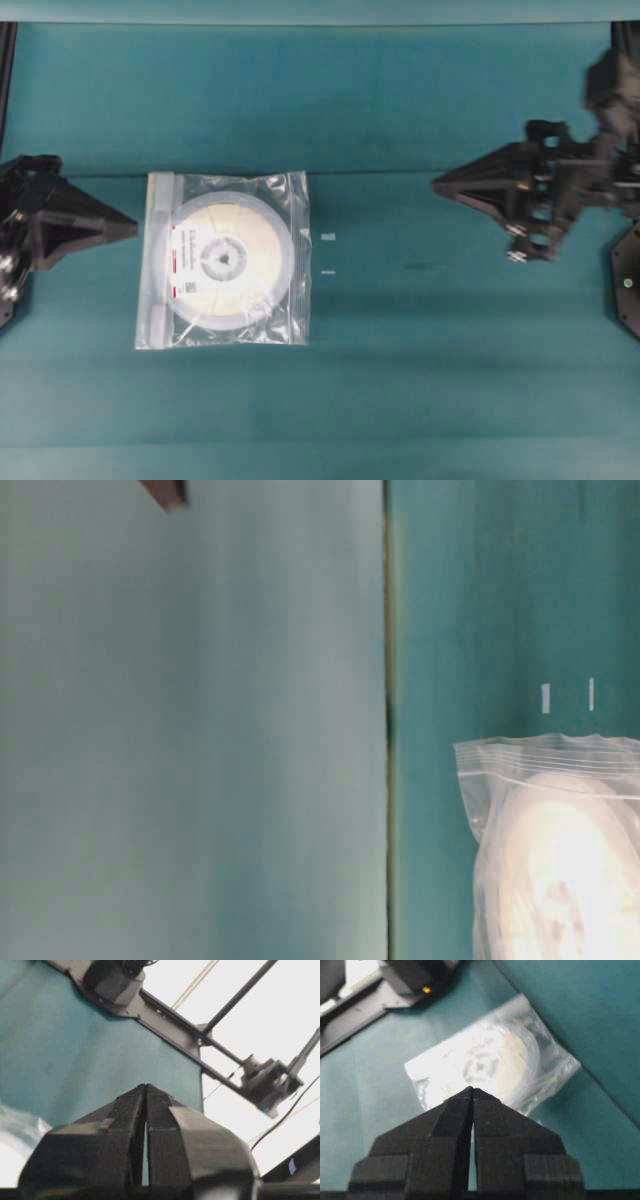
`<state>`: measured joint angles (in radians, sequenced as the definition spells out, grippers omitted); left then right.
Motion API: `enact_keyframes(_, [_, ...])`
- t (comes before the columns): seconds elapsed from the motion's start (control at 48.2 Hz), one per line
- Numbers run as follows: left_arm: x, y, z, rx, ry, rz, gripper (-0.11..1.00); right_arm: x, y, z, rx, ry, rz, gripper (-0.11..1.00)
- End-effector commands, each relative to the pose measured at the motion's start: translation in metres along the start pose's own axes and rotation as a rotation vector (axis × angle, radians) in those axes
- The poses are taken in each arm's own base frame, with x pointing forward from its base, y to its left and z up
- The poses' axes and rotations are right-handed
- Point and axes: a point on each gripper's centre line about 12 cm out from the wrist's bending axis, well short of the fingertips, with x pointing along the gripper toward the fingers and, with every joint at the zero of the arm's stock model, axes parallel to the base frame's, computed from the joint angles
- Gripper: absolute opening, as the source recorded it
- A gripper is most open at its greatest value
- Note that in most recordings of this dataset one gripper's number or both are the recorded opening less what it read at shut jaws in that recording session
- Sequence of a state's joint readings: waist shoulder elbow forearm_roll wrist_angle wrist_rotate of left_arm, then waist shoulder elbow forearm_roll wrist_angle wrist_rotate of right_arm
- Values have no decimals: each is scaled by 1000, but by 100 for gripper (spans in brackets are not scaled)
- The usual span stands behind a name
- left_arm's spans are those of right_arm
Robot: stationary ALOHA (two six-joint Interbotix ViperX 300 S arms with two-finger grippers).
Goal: Take out the reel from the clear zip bag.
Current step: 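Move both grippers inward toward the clear bag on the table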
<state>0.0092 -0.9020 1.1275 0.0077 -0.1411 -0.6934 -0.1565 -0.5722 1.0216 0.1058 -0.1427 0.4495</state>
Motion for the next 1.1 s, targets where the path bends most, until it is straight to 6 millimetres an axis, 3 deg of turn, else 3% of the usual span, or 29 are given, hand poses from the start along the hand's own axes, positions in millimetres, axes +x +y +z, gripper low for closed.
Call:
enact_keyframes(0.0, [5,6,2,-84,2,36,-1,16,3,9,54,-1,-9,0])
enact_keyframes(0.104, [8,19,-5,-208,27,101,-1,37,2,6,95,39,-36,0])
enact_keyframes(0.228, [9,40,-27,-319,100,206,-1,57,0,3,135,69,-59,0])
enact_keyframes(0.477, [3,71,-60,-410,211,378,-1,80,1,4,148,86,-72,0])
enact_keyframes(0.809, [-14,102,-97,-397,304,503,-1,83,-2,0,151,101,-83,0])
enact_keyframes(0.975, [-12,101,-95,-398,270,464,-1,82,-3,-2,151,112,-89,0])
enact_keyframes(1.079, [-14,105,-100,-398,285,484,9,81,-3,-3,151,120,-94,0])
